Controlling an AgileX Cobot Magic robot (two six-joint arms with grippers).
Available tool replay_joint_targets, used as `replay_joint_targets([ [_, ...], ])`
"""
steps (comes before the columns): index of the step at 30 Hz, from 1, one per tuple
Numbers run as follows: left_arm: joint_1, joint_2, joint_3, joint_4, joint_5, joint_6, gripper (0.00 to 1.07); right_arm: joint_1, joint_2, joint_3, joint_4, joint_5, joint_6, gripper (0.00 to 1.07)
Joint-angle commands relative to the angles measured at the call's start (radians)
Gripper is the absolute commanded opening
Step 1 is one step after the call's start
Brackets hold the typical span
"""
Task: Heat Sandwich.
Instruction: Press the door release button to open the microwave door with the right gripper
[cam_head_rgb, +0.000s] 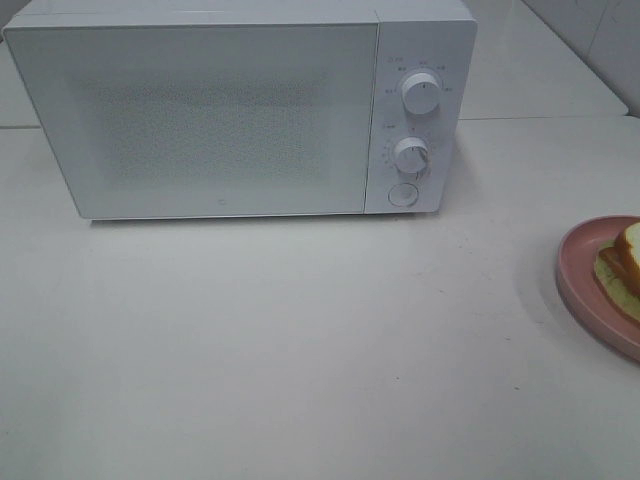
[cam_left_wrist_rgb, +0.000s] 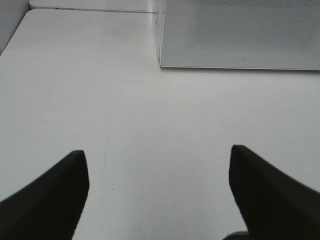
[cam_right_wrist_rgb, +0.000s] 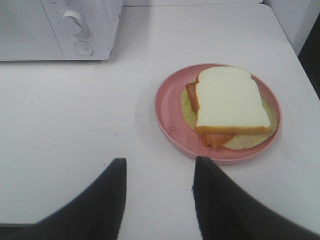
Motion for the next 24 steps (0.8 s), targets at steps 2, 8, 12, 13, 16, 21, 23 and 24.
replay_joint_targets([
  [2,-0.004,-0.025,0.003,-0.004,-0.016,-0.001,0.72,-0.008,-0.026,0.003,-0.004,-0.005,-0.002,0.44],
  [8,-0.004,-0.025,0.003,-0.004,-0.016,-0.001,0.72,-0.008,-0.026,0.003,-0.004,-0.005,-0.002,0.44],
  [12,-0.004,-0.025,0.003,-0.004,-0.016,-0.001,0.72,-0.008,-0.026,0.003,-0.004,-0.005,-0.002,0.44],
  [13,-0.004,-0.025,0.003,-0.004,-0.016,-0.001,0.72,-0.008,-0.026,0.003,-0.004,-0.005,-0.002,0.44],
  [16,-0.004,-0.025,0.003,-0.004,-0.016,-0.001,0.72,-0.008,-0.026,0.003,-0.004,-0.005,-0.002,0.44],
  [21,-0.004,-0.025,0.003,-0.004,-0.016,-0.001,0.72,-0.008,-0.026,0.003,-0.004,-0.005,-0.002,0.44],
  [23,-0.004,-0.025,0.003,-0.004,-0.016,-0.001,0.72,-0.008,-0.026,0.003,-0.004,-0.005,-0.002,0.44],
  [24,-0.004,-0.025,0.003,-0.004,-0.016,-0.001,0.72,-0.008,-0.026,0.003,-0.004,-0.005,-0.002,0.44],
])
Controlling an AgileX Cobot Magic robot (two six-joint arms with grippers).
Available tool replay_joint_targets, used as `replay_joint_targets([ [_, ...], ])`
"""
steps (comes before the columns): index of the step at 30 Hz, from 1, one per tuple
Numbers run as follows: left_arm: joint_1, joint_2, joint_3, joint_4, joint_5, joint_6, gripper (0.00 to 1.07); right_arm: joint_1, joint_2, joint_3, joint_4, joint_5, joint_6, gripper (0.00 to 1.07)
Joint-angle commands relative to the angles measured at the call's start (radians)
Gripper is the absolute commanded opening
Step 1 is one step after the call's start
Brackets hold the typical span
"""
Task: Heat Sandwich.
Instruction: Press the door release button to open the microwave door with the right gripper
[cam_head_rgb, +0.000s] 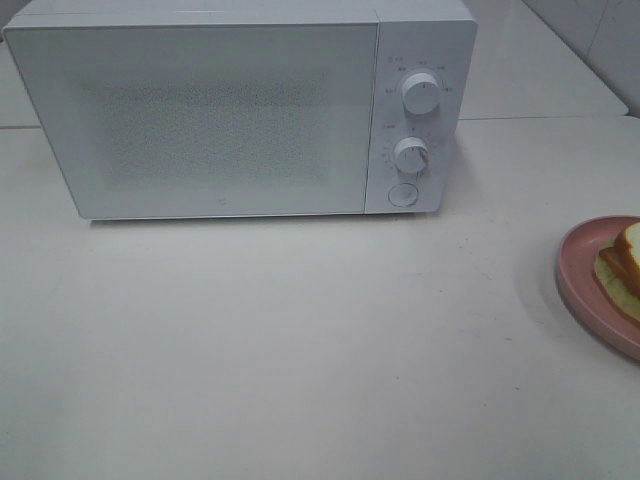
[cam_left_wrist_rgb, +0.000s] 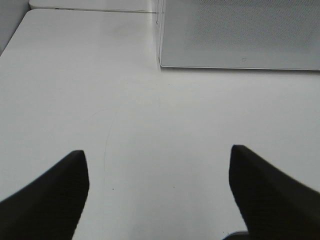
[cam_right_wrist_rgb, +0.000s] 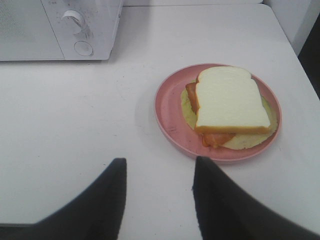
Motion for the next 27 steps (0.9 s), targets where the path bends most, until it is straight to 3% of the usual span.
replay_joint_targets([
  [1,-0.004,-0.025,0.003,-0.004,-0.016,-0.001,0.72,-0.008,-0.026,0.003,-0.004,-0.005,-0.002,0.44],
  [27,-0.004,-0.025,0.003,-0.004,-0.016,-0.001,0.72,-0.008,-0.026,0.003,0.005,-0.005,-0.010,0.44],
])
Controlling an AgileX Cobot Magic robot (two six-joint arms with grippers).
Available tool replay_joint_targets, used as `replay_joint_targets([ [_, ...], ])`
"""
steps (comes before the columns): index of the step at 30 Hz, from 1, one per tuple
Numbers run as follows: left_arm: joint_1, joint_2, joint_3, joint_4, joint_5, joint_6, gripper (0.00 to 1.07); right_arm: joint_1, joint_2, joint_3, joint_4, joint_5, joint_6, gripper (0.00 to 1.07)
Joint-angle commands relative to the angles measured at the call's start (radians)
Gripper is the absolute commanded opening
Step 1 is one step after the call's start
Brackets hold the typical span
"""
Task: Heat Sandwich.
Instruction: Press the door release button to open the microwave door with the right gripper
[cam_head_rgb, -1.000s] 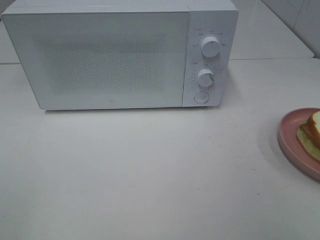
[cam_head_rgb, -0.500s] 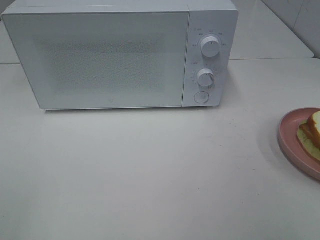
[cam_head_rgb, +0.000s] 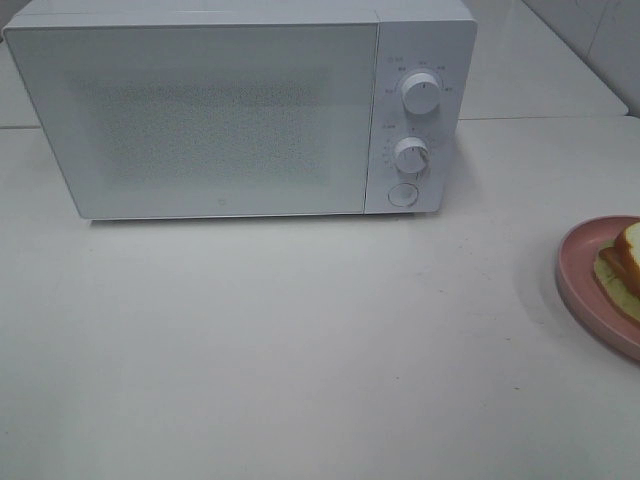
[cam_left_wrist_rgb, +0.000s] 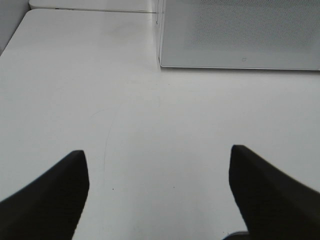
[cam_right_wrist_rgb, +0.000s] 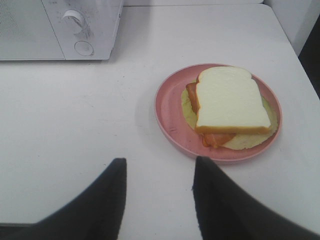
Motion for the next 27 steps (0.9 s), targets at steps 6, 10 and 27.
replay_joint_targets([
  [6,-0.004,-0.025,0.003,-0.004,-0.016,-0.001,0.72,-0.008,-0.026,0.003,0.018,-0.005,-0.031,0.44],
  [10,-0.004,-0.025,0.003,-0.004,-0.016,-0.001,0.72,-0.008,-0.026,0.003,0.018,-0.005,-0.030,0.44],
  [27,-0.004,-0.025,0.003,-0.004,-0.016,-0.001,0.72,-0.008,-0.026,0.003,0.018,-0.005,-0.030,0.63],
])
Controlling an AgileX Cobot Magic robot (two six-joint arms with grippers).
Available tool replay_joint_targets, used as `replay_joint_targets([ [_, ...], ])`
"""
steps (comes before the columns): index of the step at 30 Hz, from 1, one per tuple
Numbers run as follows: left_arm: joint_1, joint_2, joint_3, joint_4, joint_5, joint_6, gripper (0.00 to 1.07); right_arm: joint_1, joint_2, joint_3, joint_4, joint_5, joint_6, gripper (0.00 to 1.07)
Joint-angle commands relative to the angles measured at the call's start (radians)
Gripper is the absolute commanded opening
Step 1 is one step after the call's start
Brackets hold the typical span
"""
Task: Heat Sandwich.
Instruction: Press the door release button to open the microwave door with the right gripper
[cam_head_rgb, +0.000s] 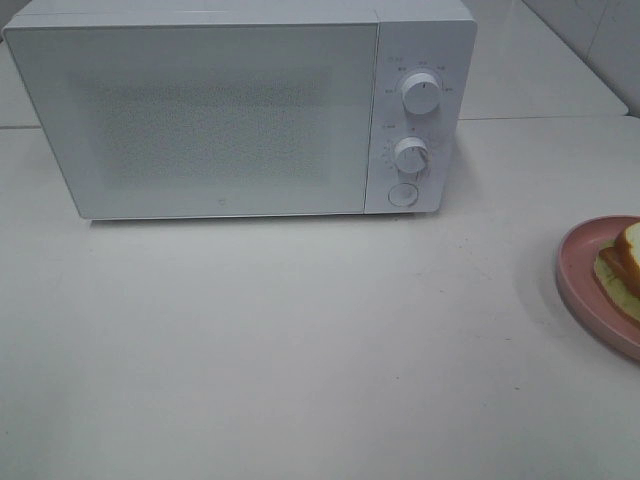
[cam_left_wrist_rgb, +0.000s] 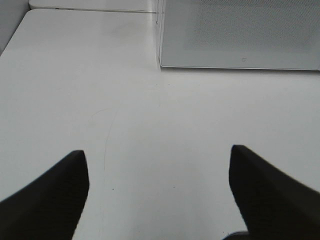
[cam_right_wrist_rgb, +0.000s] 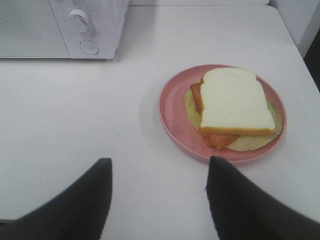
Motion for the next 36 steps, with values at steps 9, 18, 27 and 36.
replay_joint_targets([
  [9,-0.004,-0.025,0.003,-0.004,-0.016,-0.001,0.72,-0.008,-0.026,0.003,0.001,-0.005,-0.006,0.93],
  [18,-0.004,-0.025,0.003,-0.004,-0.016,-0.001,0.72,-0.008,0.022,-0.020,0.001,-0.047,-0.006,0.91],
  [27,-0.004,-0.025,0.003,-0.004,-0.016,-0.001,0.72,-0.008,0.188,-0.024,-0.003,-0.251,-0.044,0.83],
  [36,-0.004,-0.025,0.003,-0.004,-0.016,-0.001,0.72,-0.008,0.323,-0.021,-0.001,-0.534,-0.099,0.57],
])
